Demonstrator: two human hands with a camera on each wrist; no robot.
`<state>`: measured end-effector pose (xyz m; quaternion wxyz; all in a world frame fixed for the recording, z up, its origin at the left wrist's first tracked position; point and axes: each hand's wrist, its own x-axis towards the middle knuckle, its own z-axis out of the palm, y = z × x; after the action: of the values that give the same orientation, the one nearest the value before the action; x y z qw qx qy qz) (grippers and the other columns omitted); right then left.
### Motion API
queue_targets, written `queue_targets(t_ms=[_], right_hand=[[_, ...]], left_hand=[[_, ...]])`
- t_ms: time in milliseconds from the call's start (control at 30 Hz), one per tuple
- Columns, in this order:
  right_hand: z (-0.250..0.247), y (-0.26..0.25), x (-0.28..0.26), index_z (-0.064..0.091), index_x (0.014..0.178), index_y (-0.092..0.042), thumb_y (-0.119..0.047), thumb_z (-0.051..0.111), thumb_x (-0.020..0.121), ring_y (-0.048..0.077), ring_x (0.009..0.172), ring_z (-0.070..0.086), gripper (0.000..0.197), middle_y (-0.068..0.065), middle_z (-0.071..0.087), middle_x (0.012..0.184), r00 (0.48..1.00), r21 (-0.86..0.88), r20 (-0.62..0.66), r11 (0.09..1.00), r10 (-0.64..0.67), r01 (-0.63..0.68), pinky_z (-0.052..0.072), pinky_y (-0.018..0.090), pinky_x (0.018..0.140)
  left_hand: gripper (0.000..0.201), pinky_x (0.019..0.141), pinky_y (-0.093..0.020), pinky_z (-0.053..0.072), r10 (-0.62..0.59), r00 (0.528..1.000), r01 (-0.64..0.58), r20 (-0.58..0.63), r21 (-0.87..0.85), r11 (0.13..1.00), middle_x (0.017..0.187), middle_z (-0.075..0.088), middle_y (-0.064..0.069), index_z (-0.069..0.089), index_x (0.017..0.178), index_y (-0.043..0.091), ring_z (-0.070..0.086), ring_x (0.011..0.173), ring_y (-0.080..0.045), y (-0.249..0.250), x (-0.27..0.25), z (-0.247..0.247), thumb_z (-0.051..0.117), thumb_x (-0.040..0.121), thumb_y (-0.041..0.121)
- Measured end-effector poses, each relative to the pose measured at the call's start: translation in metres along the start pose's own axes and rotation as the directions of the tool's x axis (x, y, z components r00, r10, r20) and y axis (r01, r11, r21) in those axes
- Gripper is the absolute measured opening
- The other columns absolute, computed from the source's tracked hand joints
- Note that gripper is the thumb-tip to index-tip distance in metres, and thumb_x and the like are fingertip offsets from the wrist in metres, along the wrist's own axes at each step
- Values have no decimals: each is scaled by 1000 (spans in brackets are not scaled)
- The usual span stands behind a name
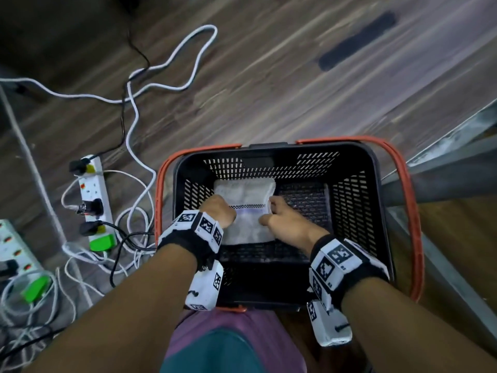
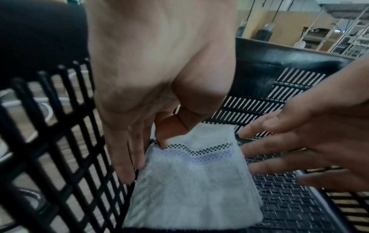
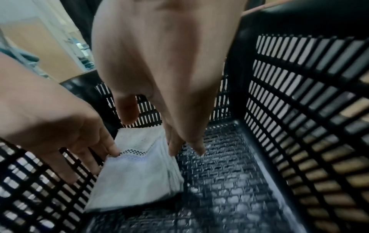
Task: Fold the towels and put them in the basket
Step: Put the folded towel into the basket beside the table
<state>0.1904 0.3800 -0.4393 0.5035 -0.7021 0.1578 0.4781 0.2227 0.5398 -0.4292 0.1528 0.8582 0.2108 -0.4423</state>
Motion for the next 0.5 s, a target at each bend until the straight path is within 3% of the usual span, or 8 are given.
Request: queue_targets(t_ms=[133,233,267,333,400,467,500], right_hand=[[-9,-4,-2,15,159,-22,-29,46,103,28,143,37,64,8,32,161,998,-76,37,996,50,-47,33,36,108],[-13,-2,-8,15,160,-16,-30,45,104,28,149,29,65,8,25,165,998,-94,29,994,53,-50,26,41,117],[-14,-1,-10,16,160,-15,-30,45,104,28,150,28,65,7,24,166,998,-111,20,993,52,-49,25,41,118],[-16,-3,-15,21,159,-14,-31,45,104,27,150,27,63,7,25,165,999,-134,-4,990,41,-41,24,39,119],[-18,-11,-21,28,157,-13,-32,46,103,27,149,30,60,7,29,163,999,-149,-44,989,15,-22,26,38,118],[-21,-22,-32,42,148,-11,-32,47,102,27,138,44,51,9,46,152,994,-168,-102,986,-34,16,35,38,111],[-23,-29,-40,50,139,-10,-30,48,102,26,126,52,43,9,56,138,988,-166,-138,985,-69,45,41,37,102]], left_hand=[[30,55,-27,41,-23,999,20,35,70,997,95,65,-17,61,119,-9,66,88,-29,8,0,-1,49,97,7],[31,50,-26,37,-33,999,29,40,97,995,94,64,-14,60,122,-8,55,69,-21,12,-4,-1,45,99,7],[32,53,-26,38,-34,999,31,37,96,995,105,65,-16,59,123,-7,55,73,-21,13,-6,0,44,100,9],[36,68,-28,45,-42,999,42,7,44,998,127,60,-19,53,131,-5,62,99,-27,17,-14,-1,40,102,13],[45,86,-33,46,-34,998,33,-47,-30,999,140,51,-20,41,143,-4,56,121,-32,22,-24,-5,39,101,14],[45,96,-36,49,2,998,-9,-63,-98,995,136,54,-19,44,140,-5,57,120,-34,27,-34,-12,41,99,12],[39,94,-37,51,32,998,-39,-54,-130,991,126,59,-17,51,132,-5,59,112,-33,29,-41,-17,42,97,11]])
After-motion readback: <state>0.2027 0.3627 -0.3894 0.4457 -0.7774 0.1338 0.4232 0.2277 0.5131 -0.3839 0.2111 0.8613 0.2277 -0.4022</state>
